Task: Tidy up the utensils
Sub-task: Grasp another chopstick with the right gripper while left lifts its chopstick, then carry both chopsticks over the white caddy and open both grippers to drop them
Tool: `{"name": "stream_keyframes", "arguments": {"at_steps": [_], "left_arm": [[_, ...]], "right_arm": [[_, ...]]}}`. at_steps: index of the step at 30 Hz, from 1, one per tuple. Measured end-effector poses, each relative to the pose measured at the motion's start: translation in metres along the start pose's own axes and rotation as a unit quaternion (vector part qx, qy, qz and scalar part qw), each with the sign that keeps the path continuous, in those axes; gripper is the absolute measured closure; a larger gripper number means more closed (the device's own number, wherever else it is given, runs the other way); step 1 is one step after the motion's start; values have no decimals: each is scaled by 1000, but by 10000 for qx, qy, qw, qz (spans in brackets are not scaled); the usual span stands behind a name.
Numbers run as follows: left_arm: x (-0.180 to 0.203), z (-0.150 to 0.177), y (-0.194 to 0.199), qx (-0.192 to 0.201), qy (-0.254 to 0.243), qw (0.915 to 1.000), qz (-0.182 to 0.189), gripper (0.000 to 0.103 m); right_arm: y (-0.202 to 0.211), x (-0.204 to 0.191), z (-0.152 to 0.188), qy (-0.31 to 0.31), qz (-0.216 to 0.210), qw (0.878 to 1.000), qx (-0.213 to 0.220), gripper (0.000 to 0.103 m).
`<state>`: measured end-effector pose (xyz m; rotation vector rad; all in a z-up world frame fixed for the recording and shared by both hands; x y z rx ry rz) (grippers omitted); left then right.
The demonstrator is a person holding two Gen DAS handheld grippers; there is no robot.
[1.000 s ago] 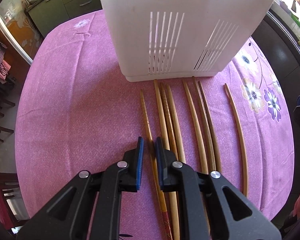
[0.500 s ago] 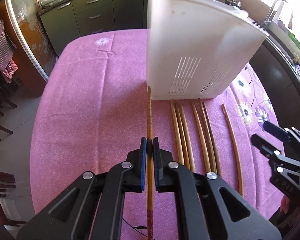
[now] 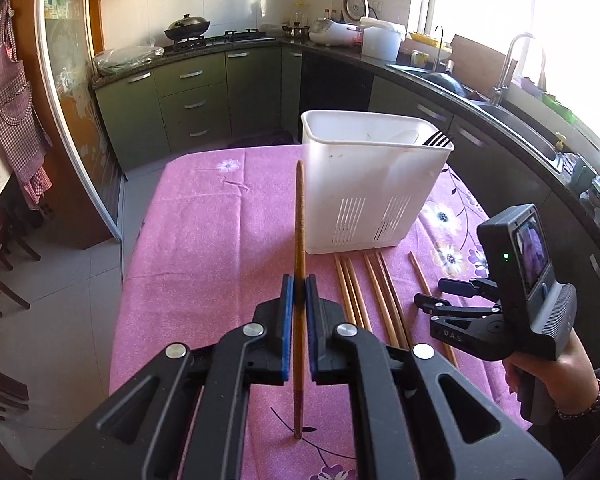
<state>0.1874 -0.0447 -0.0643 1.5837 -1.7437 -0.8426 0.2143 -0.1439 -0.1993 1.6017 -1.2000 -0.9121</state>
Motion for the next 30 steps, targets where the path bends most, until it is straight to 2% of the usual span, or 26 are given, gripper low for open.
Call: {"name": "stream_keyframes", "arguments": {"at_steps": [3,4,7,14,19,24,30], "left_arm": [[2,2,7,84,-52,10000,12,97],[2,3,9,99,-59,9999,22,97],[2,5,12,125,-76,9999,43,97],[2,6,15,170,-94,9998,35,97],[1,6,18,189,-106,9998,30,97],[0,6,21,230,-121,9997,24,97],[-1,8,23,250,-149,9996,14,97]], "right_arm": [[0,-4,-3,21,-51,10000,-41,80],[-1,-5,-4,22,-86,9999,-52,88],[-1,-6,-5,19,-135,9999,-44,95],[14,-4,-2,-54,-270,9993,261,96],[72,-2,0,-37,-444,9941,985,96],[140,-3,14,15,-481,9825,1799,96],[176,-10,39,157,-463,9770,2076,96]]}}
Point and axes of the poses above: each gripper's, at about its wrist camera, not at the fingertips, and y roughly against the way its jaws point, x to its right, z to its underside, the point moved 4 cm from there along -y, roughly the way its jaws point, and after that the axes turned 6 degrees about -x, right-handed, at the moved point
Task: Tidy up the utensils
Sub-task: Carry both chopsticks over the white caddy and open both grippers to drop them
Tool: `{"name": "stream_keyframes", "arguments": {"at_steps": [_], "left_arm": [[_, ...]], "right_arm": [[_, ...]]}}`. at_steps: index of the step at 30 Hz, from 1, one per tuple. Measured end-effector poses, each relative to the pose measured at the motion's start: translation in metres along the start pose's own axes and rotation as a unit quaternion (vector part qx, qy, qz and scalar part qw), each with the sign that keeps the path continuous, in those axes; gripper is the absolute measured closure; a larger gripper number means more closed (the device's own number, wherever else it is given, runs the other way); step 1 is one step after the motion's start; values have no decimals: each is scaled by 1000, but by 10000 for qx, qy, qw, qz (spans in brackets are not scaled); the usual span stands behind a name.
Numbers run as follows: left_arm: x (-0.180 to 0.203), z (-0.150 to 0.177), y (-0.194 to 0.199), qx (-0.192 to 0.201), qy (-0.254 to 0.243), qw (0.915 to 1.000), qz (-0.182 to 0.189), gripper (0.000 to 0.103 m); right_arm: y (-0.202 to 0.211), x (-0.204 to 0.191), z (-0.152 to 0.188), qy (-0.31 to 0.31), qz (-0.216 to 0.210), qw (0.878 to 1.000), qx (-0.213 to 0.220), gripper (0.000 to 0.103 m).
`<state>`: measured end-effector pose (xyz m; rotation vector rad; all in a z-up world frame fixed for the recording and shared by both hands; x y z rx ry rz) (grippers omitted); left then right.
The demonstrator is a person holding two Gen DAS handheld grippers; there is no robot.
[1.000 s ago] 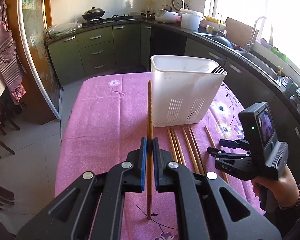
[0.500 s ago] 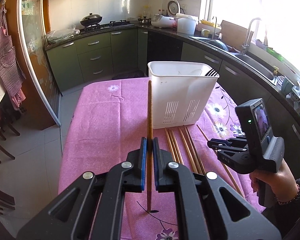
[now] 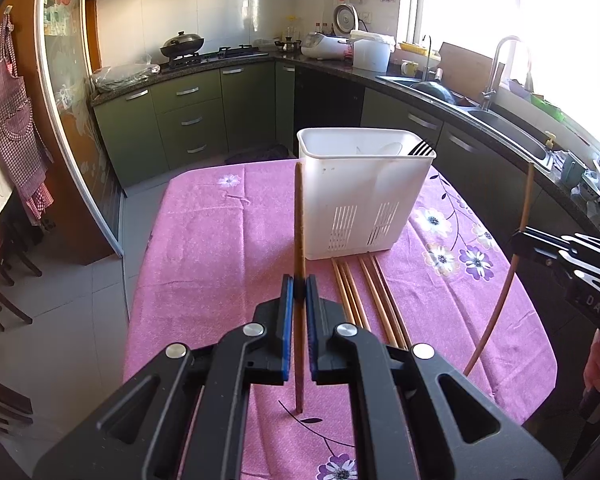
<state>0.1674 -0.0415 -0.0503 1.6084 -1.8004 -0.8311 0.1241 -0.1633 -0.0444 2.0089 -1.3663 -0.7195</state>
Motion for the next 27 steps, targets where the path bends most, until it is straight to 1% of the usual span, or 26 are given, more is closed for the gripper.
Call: {"name": "stream_keyframes", "arguments": {"at_steps": [6,14,18,23,27], "left_arm": [[-1,2,4,28,4,10000,1,97],[-3,2,14,134,-33,9999,-5,97],[-2,0,16,153,-40,9999,-5,97],[-1,-11,18,200,-67,9998,10,97],[1,-25,25,237,-124,9996,90,97]], "right_arm": [[19,-6,11,25,-44,9999,88,96],[22,-7,14,24,-113,9999,121,96],[22,-7,12,37,-133,9998,144,96],[27,-6,4,32,-176,9996,229,96],[38,-7,-12,60,-264,9990,363,96]]}}
Point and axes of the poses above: each gripper's, at about its wrist camera, not at the fingertips, and y roughly against the way its jaws point, x to its right, z to its underside, the point moved 4 cm from there along -y, roughly the way its jaws point, and after that the axes turned 6 degrees about -x, right-handed, at the moved point
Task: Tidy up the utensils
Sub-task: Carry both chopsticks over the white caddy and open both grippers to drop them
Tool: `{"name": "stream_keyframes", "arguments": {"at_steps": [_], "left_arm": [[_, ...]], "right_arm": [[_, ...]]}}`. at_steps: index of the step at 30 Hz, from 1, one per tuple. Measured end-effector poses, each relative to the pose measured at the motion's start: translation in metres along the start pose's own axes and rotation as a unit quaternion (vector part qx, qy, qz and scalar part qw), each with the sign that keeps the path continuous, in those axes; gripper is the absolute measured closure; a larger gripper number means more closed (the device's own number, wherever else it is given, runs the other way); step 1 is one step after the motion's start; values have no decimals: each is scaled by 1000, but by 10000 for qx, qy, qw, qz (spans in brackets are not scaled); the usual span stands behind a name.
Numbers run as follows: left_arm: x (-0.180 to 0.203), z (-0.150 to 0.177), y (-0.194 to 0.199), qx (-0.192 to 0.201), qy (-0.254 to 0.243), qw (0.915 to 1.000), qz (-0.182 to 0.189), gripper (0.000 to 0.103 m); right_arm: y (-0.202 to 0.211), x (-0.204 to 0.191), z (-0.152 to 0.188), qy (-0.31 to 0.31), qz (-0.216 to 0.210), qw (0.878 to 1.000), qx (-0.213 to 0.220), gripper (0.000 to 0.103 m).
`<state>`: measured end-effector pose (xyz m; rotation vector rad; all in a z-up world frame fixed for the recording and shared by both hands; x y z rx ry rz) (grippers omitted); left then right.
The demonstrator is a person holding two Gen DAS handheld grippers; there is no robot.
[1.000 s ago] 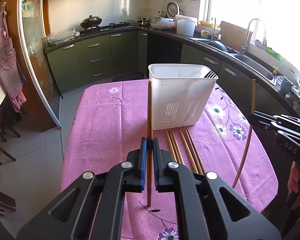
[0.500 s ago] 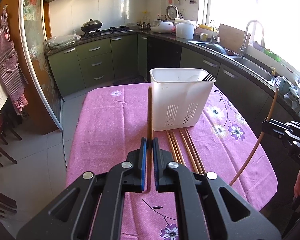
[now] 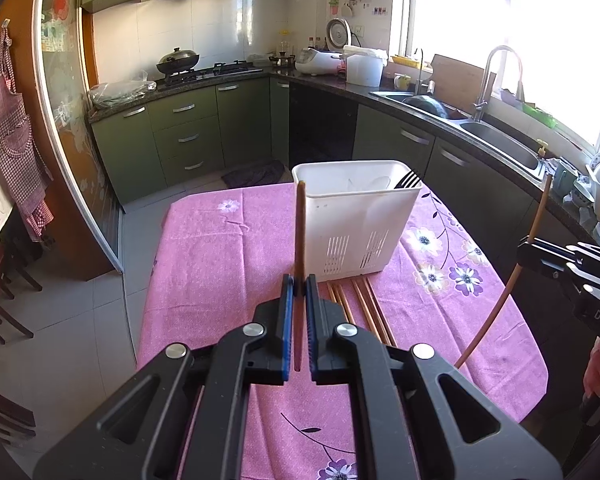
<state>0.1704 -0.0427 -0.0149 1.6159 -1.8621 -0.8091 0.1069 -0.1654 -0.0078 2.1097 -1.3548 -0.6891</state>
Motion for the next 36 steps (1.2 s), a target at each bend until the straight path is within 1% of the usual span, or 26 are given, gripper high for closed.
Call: {"name": "stream_keyframes", "arguments": {"at_steps": [3,8,12,15,17,21,23,26,32,36], "left_arm": [[2,-19,12,85,-27,9999,111,97],[11,-65,40,432,-154,9988,193,97],[18,-103,57,740,-193,9969,185,97],[22,-130,60,903,-178,9955,213,97],[24,-145,59,1018,-156,9945,170,97],[29,-170,48,1233,-122,9922,126,97],[31,-175,33,1200,-130,9926,112,97],[31,-174,0,913,-88,9958,83,97],[30,-148,-58,211,-112,9997,-3,97],[28,-133,-72,-23,-182,9998,-14,96]], "right_arm": [[11,0,-19,15,-47,9999,155,96],[26,2,-53,26,-64,9992,399,96],[32,7,-82,-15,-125,9982,586,96],[39,12,-110,-83,-167,9964,824,96],[44,16,-128,-139,-218,9946,1002,96],[48,22,-157,-236,-287,9909,1292,96],[48,25,-167,-262,-253,9902,1351,96],[40,31,-178,-291,-156,9895,1407,96],[15,46,-195,-479,-96,9879,1470,96],[-11,55,-201,-547,-49,9890,1371,96]]}}
Point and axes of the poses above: each gripper's, at about its wrist camera, not at the fingertips, and y roughly against the way its jaws point, x to its right, z to its underside, the point moved 4 cm from there along -y, roughly the way its jaws point, and after that the axes turned 6 degrees about -x, right-handed, at the moved point
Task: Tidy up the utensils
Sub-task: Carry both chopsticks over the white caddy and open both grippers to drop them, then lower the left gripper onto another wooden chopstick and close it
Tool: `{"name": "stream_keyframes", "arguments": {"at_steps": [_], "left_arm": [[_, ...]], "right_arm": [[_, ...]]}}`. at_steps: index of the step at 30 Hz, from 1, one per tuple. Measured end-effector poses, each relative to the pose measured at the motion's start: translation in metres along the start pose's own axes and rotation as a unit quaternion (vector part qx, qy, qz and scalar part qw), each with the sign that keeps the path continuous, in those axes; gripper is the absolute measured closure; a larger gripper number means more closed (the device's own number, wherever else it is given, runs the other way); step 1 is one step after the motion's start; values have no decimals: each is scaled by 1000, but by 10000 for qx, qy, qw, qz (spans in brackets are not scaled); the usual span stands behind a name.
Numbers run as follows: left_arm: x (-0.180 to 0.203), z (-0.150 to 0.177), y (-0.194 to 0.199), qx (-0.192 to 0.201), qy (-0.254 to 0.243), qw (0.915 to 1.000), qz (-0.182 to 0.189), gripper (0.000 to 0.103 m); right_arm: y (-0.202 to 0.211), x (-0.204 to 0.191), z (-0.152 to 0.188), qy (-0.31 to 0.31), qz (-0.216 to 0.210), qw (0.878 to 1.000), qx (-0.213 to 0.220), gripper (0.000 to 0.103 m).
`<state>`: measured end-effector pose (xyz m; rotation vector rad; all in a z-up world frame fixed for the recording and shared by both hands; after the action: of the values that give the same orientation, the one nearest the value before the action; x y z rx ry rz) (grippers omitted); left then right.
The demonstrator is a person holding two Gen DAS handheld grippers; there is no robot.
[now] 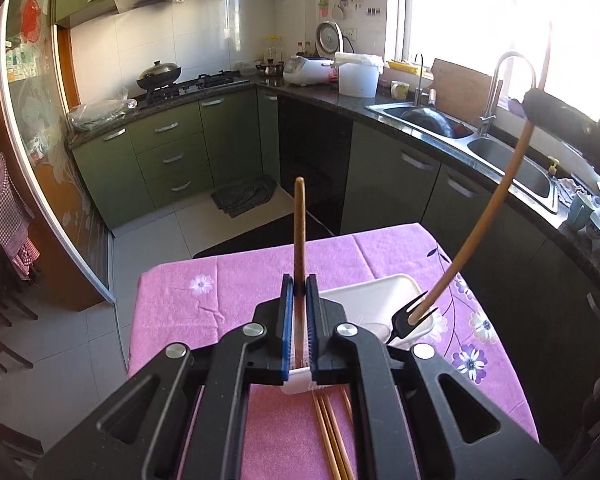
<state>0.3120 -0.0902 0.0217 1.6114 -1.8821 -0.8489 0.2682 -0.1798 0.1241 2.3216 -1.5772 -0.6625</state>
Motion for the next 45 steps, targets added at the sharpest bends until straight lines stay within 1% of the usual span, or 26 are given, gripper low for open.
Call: {"name": "stream_keyframes", "arguments": {"at_steps": [3,4,8,15,19,22,25,27,29,31,34,36,39,42,45], "left_arm": [[-3,8,2,-69,-8,10000,40,90],[-4,10,4,-78,-13,10000,48,86],[-6,19,17,-75,-35,10000,45,78],[0,35,37,-166,-134,9997,96,77],[8,46,46,-239,-176,9995,140,77],[9,56,49,-296,-186,9993,165,76],[11,72,45,-484,-155,9985,197,76],[12,86,35,-700,-120,9972,221,76],[13,101,20,-971,-74,9949,268,76],[14,117,3,-1273,25,9913,341,76],[15,139,-25,-1649,170,9854,390,77],[16,148,-39,-1779,236,9832,341,77],[18,155,-58,-1923,315,9804,271,77],[19,160,-75,-2064,368,9775,209,77],[22,166,-86,-2170,395,9752,159,78]], "right_arm": [[-21,4,8,-18,23,9998,-174,96],[-27,5,12,-8,28,9997,-228,96],[-44,1,26,72,57,9992,-395,96],[-55,-9,48,174,89,9982,-563,95],[-42,-17,54,224,69,9985,-500,95],[-17,-21,55,291,45,9989,-366,95],[7,-25,66,363,117,9988,-320,90],[18,-23,81,373,173,9982,-428,89],[21,-20,103,412,235,9967,-654,86],[17,-15,130,460,338,9938,-955,82],[3,-4,175,459,467,9876,-1429,82],[-9,7,203,355,483,9831,-1730,82],[-23,23,236,179,472,9774,-2055,82],[-35,33,254,57,472,9733,-2246,82],[-42,44,264,-28,469,9705,-2364,82]]}}
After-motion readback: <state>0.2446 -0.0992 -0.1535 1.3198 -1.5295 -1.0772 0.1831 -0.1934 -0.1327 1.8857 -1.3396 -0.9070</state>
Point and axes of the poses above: each gripper's, at about its wrist camera, not at the fingertips, and y roughly against the way its jaws point, x to its right, z to its underside, the point moved 4 cm from there along -y, roughly the way its jaws point, and after that the axes turned 6 degrees about -x, right-handed, at the moved point
